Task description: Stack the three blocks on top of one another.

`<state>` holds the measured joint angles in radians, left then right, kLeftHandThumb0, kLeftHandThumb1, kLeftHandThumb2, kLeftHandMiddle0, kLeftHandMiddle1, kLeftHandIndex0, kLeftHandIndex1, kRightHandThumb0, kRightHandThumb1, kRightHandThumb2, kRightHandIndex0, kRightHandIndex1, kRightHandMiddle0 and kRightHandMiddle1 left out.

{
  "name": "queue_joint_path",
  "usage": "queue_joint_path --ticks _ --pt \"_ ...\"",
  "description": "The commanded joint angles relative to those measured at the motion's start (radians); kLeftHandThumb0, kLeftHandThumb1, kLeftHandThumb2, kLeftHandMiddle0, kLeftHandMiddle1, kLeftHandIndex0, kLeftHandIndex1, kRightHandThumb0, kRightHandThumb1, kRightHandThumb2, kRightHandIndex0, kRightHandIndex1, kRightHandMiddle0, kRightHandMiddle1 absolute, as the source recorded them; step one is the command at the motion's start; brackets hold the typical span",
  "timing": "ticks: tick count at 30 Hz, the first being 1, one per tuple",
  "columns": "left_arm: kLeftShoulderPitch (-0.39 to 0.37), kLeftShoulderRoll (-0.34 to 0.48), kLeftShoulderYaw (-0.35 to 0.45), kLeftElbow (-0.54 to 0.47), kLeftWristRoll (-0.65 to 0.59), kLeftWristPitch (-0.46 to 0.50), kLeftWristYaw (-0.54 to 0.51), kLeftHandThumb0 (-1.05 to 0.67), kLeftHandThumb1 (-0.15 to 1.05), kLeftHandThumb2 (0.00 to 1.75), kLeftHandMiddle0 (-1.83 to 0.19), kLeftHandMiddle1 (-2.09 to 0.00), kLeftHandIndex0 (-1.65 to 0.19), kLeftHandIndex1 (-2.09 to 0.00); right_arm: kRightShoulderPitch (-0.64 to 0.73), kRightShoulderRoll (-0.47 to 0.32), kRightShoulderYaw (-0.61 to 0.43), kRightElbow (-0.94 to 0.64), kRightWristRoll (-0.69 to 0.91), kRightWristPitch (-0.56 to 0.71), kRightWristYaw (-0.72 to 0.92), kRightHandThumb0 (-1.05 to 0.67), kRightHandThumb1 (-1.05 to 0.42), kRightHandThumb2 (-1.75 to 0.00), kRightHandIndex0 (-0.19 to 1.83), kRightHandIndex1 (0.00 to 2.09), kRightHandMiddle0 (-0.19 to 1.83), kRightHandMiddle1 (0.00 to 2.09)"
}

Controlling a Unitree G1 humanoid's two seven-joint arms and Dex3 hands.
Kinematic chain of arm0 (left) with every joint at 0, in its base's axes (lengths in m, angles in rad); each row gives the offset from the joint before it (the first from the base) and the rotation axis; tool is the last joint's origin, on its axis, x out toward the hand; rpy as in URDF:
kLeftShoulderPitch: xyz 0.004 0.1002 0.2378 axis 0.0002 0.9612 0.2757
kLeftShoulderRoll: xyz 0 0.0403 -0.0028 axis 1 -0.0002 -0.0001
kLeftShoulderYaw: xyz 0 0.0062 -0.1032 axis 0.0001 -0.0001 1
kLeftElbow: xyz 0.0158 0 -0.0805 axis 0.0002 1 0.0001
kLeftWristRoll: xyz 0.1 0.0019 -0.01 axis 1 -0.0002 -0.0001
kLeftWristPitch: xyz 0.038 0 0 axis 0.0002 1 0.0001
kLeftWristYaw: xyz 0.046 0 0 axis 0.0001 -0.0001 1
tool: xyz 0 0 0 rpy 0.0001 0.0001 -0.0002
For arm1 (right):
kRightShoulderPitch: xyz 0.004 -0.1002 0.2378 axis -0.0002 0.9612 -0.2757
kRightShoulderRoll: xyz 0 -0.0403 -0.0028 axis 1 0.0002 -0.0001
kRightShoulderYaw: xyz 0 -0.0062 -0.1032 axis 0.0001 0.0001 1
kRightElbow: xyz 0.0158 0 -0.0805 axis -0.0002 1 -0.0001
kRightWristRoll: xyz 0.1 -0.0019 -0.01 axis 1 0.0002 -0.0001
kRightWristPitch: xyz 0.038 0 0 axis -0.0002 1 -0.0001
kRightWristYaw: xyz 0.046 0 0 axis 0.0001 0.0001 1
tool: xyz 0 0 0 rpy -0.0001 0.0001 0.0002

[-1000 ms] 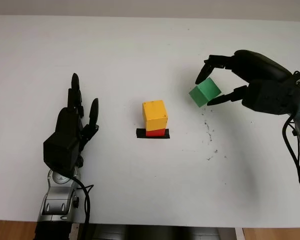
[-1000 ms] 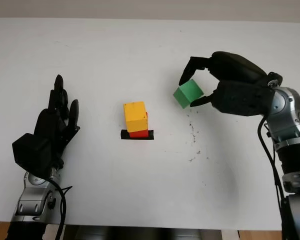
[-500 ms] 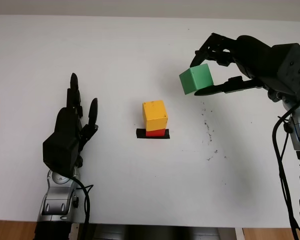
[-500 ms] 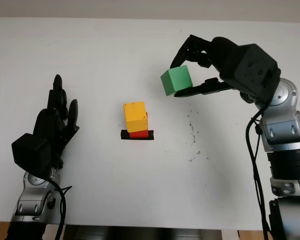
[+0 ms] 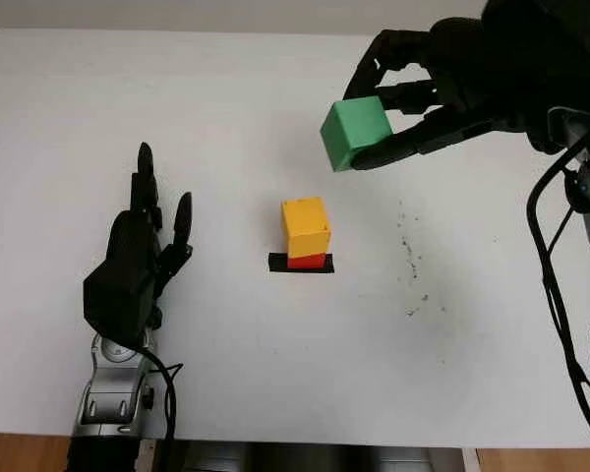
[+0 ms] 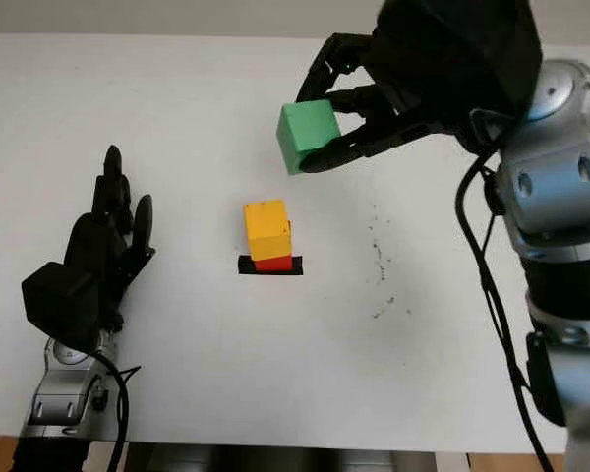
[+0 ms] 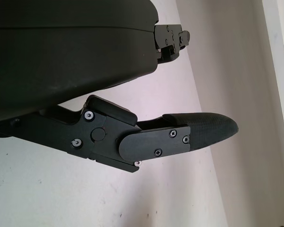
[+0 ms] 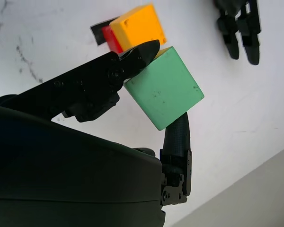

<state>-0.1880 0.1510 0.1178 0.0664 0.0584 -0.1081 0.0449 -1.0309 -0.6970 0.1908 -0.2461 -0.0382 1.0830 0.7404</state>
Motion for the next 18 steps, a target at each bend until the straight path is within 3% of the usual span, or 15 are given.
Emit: queue_joint_path --ticks 1,11,18 --pt "0.0 -0.007 -0.005 -0.002 -0.002 0.004 0.0 -0.82 1.05 0.57 0.16 -0.05 0.14 -0.05 -0.026 0.009 0.002 -0.041 0.02 0.031 -0.005 -0.27 -1.05 -0.13 0.29 0.02 0.03 1.93" --pt "0.01 -0.008 -0.01 -0.017 0.019 0.015 0.014 -0.83 1.05 0.58 0.15 -0.05 0.13 -0.05 0.021 0.102 -0.01 -0.125 0.103 0.179 -0.112 -0.33 -1.05 -0.19 0.21 0.0 -0.04 2.09" --pt "0.021 -0.017 -0.007 -0.025 0.019 0.012 0.025 -0.82 1.05 0.58 0.14 -0.06 0.12 -0.06 0.076 0.111 -0.009 -0.174 0.144 0.185 -0.167 -0.37 -1.05 -0.18 0.18 0.0 -0.04 2.09"
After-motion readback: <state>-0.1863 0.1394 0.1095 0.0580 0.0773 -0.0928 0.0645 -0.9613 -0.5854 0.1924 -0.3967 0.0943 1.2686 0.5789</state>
